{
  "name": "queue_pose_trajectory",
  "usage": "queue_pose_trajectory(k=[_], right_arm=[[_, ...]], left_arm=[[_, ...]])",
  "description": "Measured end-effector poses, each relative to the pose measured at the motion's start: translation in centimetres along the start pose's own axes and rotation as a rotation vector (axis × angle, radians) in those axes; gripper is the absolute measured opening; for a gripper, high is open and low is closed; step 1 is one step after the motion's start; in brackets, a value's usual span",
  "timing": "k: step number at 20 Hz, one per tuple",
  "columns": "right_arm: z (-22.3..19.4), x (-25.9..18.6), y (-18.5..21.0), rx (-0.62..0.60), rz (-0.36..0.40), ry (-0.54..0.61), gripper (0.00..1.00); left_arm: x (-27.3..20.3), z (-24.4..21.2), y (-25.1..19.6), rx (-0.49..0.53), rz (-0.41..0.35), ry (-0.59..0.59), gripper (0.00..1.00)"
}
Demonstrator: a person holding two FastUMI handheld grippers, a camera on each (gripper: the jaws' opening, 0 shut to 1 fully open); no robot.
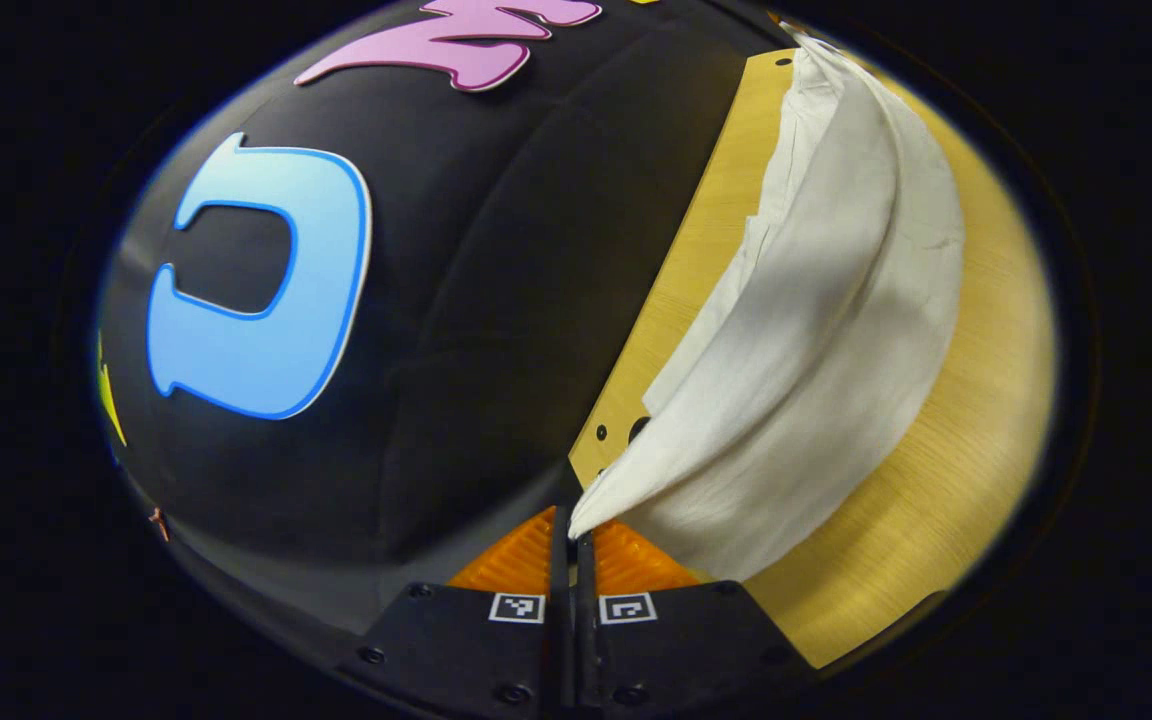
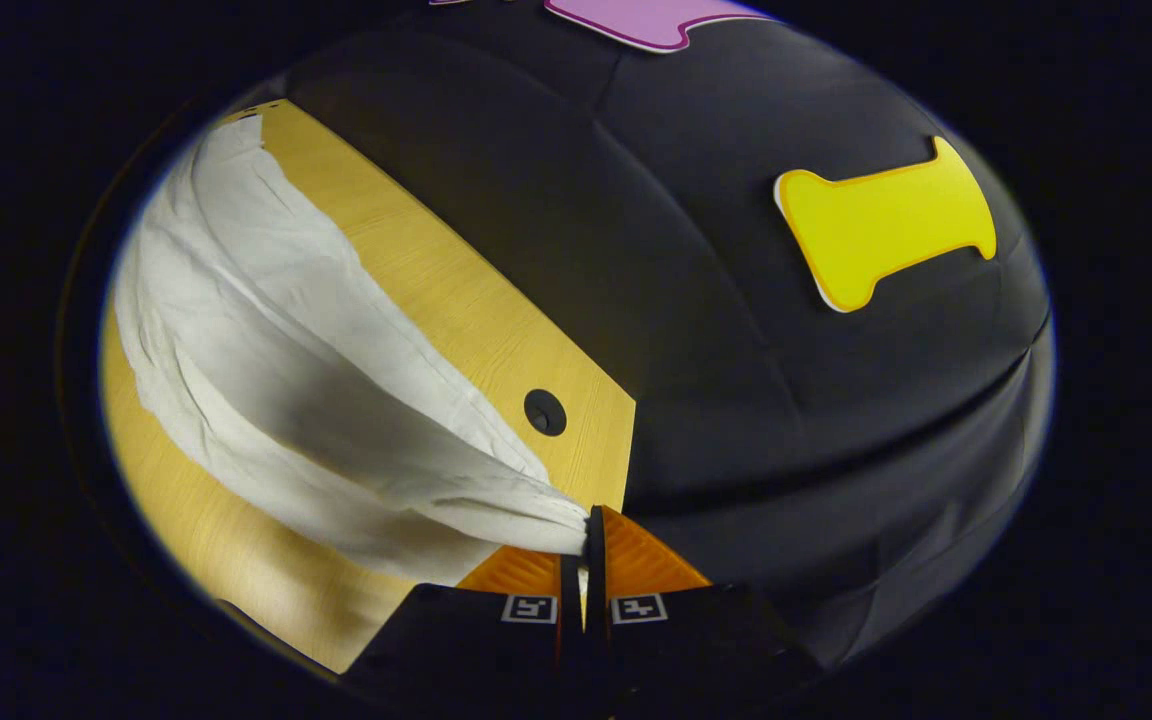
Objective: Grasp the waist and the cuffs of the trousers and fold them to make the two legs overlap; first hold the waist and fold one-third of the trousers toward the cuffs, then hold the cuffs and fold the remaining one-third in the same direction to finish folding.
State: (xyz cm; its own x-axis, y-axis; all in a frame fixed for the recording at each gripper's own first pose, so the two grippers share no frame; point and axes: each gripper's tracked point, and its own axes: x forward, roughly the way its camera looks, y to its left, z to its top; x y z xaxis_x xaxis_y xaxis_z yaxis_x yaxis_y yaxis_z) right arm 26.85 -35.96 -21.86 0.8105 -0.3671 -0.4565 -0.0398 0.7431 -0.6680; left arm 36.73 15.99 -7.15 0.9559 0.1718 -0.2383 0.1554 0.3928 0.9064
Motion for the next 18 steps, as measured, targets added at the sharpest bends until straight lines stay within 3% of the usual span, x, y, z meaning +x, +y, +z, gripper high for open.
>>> queue_pose_trajectory(k=[4, 5, 9, 12, 13, 15, 17, 18], right_arm=[[0.6, 2.8, -0.4, 0.124, -0.004, 0.026, 0.05], [0.7, 3.1, -0.6, 0.154, -0.011, 0.030, 0.05], [2.2, 3.2, -0.5, 0.269, 0.004, 0.043, 0.05], [2.3, 2.1, 0.7, 0.368, 0.084, 0.084, 0.21], [2.8, 1.1, 1.5, 0.431, 0.136, 0.098, 0.47], [3.1, -0.9, 1.3, 0.531, 0.149, 0.105, 0.98], [4.4, -1.8, -1.2, 0.653, 0.157, 0.063, 0.98], [4.4, -2.1, -1.5, 0.723, 0.163, 0.036, 0.98]], left_arm=[[3.9, 0.7, -1.6, 0.014, -0.032, 0.005, 0.05], [4.6, -0.1, -1.8, -0.026, -0.037, 0.042, 0.05], [5.2, 0.0, -1.4, -0.356, -0.021, 0.132, 0.06], [4.6, 1.2, -3.8, -0.422, -0.097, 0.164, 0.05], [5.2, 0.9, -5.7, -0.451, -0.133, 0.179, 0.11], [5.7, 1.1, -7.7, -0.541, -0.158, 0.178, 0.55], [5.0, 1.1, -8.5, -0.627, -0.149, 0.180, 0.99], [4.3, 1.1, -8.5, -0.668, -0.137, 0.181, 0.98]])
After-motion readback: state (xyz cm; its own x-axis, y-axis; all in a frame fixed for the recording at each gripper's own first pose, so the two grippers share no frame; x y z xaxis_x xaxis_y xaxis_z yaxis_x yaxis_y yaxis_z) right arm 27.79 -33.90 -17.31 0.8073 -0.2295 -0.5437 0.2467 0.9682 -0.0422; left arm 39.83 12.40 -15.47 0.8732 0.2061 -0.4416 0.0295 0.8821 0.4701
